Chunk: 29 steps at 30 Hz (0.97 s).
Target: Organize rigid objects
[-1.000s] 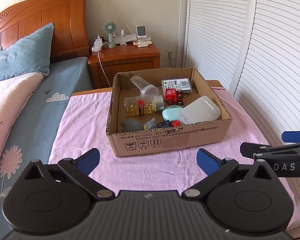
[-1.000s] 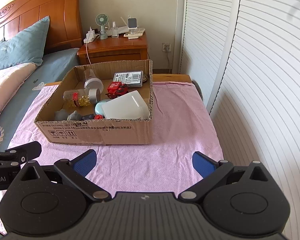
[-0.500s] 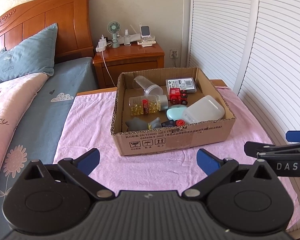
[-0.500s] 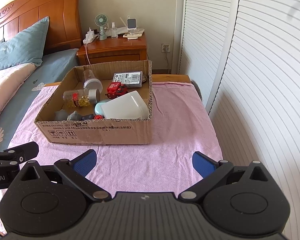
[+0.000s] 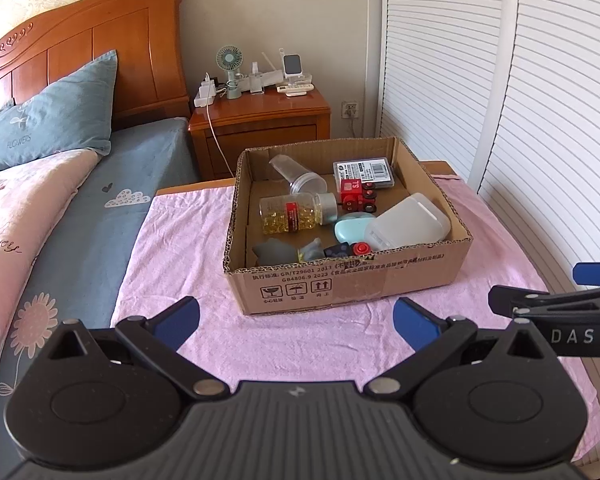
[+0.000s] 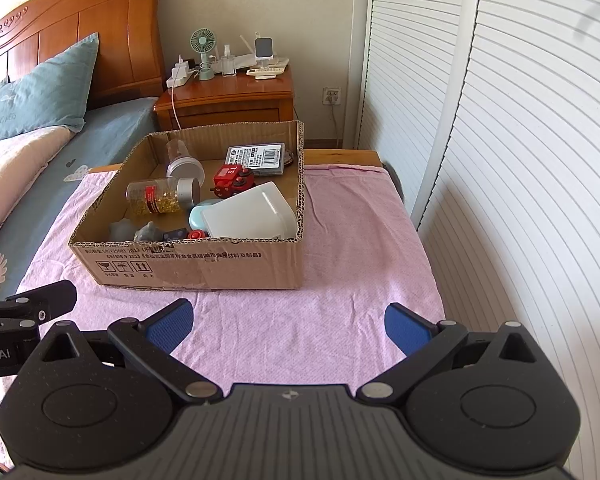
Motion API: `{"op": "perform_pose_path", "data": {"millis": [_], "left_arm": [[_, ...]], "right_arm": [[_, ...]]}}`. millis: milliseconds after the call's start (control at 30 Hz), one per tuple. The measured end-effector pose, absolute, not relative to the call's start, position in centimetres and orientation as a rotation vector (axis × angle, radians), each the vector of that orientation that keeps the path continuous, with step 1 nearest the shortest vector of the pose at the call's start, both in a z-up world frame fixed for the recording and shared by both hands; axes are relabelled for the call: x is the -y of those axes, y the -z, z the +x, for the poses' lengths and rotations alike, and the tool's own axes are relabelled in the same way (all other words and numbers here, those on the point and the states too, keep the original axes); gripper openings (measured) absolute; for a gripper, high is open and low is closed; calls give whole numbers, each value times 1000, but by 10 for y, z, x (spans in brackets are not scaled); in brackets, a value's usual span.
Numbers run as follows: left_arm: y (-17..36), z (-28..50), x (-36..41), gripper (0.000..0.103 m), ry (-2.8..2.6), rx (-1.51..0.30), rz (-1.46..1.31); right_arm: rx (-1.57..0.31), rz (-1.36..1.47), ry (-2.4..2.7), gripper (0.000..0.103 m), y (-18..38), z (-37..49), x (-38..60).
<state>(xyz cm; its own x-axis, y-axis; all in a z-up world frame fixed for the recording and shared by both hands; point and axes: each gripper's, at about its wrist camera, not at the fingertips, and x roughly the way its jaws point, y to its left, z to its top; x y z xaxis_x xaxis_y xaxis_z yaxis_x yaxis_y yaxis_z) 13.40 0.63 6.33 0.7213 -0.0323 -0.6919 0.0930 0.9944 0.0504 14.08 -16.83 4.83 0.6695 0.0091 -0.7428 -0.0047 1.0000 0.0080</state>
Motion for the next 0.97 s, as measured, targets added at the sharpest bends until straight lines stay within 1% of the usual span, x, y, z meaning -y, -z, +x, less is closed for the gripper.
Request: {"op": "perform_pose_path", "data": {"millis": [967], "left_arm": [[-65,131,-2,102,90,-763,91]], "right_arm": [[-835,6,-8,103,-48,140,169]]}}
